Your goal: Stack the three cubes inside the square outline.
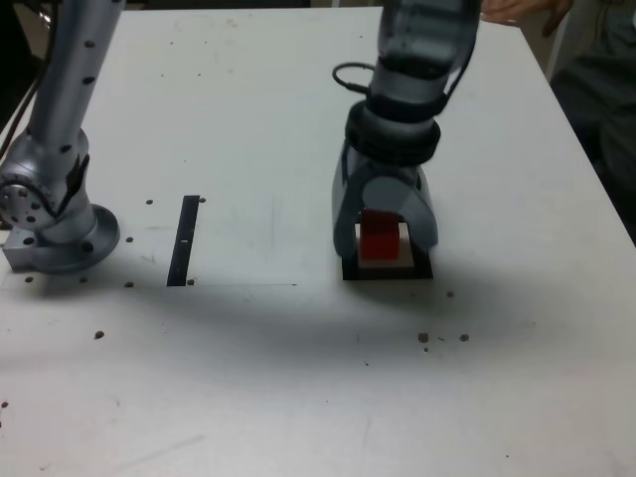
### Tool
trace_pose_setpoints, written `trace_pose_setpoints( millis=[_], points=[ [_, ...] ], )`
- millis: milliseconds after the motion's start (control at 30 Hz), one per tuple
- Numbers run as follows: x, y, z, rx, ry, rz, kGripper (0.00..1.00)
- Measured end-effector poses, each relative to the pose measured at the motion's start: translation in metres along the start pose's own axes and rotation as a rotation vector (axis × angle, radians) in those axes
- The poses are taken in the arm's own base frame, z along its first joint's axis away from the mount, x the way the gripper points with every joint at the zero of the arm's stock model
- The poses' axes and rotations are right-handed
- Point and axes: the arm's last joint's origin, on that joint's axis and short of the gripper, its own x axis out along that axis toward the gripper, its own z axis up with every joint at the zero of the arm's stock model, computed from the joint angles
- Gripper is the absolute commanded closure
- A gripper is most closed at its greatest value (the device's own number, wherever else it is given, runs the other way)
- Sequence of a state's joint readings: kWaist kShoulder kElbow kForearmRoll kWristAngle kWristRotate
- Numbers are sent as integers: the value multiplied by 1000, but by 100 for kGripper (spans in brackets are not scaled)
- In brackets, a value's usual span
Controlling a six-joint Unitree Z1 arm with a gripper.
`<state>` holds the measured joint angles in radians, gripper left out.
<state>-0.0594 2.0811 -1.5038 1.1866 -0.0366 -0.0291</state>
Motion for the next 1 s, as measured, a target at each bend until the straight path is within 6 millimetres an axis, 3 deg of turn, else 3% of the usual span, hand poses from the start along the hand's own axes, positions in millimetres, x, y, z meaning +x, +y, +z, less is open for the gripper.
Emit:
trace_pose_setpoints(
  millis=[200, 400, 700, 1000],
  points=[
    [-29, 11, -22, -12, 8, 108, 0],
    [-38, 34, -23, 18, 10, 135, 1],
    [-37, 74, -7, 164, 15, 137, 2],
    [-27, 90, 19, 229, 24, 132, 5]
  ],
)
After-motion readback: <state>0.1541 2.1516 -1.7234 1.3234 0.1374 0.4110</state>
